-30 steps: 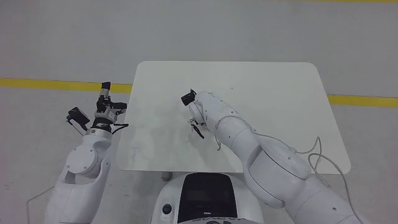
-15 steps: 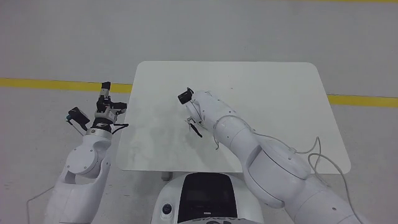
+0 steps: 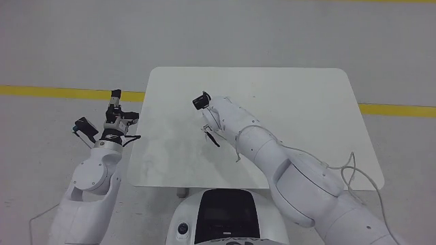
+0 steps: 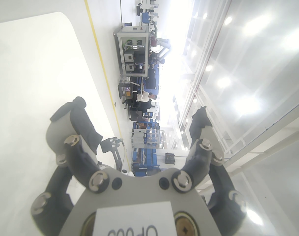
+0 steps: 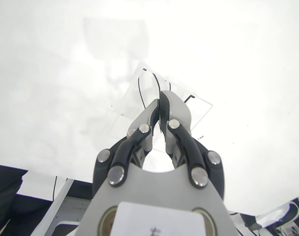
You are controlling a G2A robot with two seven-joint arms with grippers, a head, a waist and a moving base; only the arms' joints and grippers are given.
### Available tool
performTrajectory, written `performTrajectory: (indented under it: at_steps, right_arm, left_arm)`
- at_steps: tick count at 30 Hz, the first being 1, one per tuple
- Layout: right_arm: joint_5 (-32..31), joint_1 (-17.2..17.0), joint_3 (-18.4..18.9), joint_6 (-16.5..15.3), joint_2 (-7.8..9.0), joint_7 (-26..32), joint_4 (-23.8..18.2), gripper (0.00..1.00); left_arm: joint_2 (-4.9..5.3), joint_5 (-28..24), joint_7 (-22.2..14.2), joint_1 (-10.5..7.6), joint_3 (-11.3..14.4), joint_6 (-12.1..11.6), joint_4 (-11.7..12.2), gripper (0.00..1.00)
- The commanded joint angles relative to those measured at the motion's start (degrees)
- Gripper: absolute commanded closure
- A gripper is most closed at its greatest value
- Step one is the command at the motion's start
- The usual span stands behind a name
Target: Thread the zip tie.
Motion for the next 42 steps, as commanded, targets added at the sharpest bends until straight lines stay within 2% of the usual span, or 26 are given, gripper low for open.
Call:
performTrajectory:
  at_steps: [1, 11, 18, 22, 27, 37, 40, 42]
  right_arm:
    - [-0.27, -0.38, 0.43, 0.1, 0.49, 0.16, -1.22, 1.0]
    - [-3.58, -4.22, 3.74, 1.18, 4.33, 2.36, -11.48, 1.0]
    - [-7.52, -9.59, 7.94, 1.68, 8.12, 4.78, -23.25, 1.0]
    - [-10.07, -13.96, 11.26, 1.82, 10.39, 6.13, -31.63, 1.0]
    - [-11.15, -18.94, 15.36, 1.78, 12.37, 7.2, -40.36, 1.0]
    - [-11.15, -18.94, 15.36, 1.78, 12.37, 7.2, -40.36, 1.0]
    - [-7.98, -20.96, 16.79, 1.39, 12.46, 3.09, -42.58, 1.0]
    - [-7.79, -21.81, 17.52, 3.91, 12.51, 1.99, -44.48, 1.0]
  left_arm:
    - [0.0, 0.0, 0.0, 0.0, 0.0, 0.0, 0.0, 0.0]
    - [0.0, 0.0, 0.0, 0.0, 0.0, 0.0, 0.0, 0.0]
    - [0.0, 0.0, 0.0, 0.0, 0.0, 0.0, 0.0, 0.0]
    - [0.0, 0.0, 0.0, 0.0, 0.0, 0.0, 0.0, 0.0]
    - [0.0, 0.0, 0.0, 0.0, 0.0, 0.0, 0.0, 0.0]
    - [0.0, 0.0, 0.0, 0.0, 0.0, 0.0, 0.0, 0.0]
    - [0.0, 0.0, 0.0, 0.0, 0.0, 0.0, 0.0, 0.0]
    - [0.0, 0.0, 0.0, 0.0, 0.0, 0.0, 0.0, 0.0]
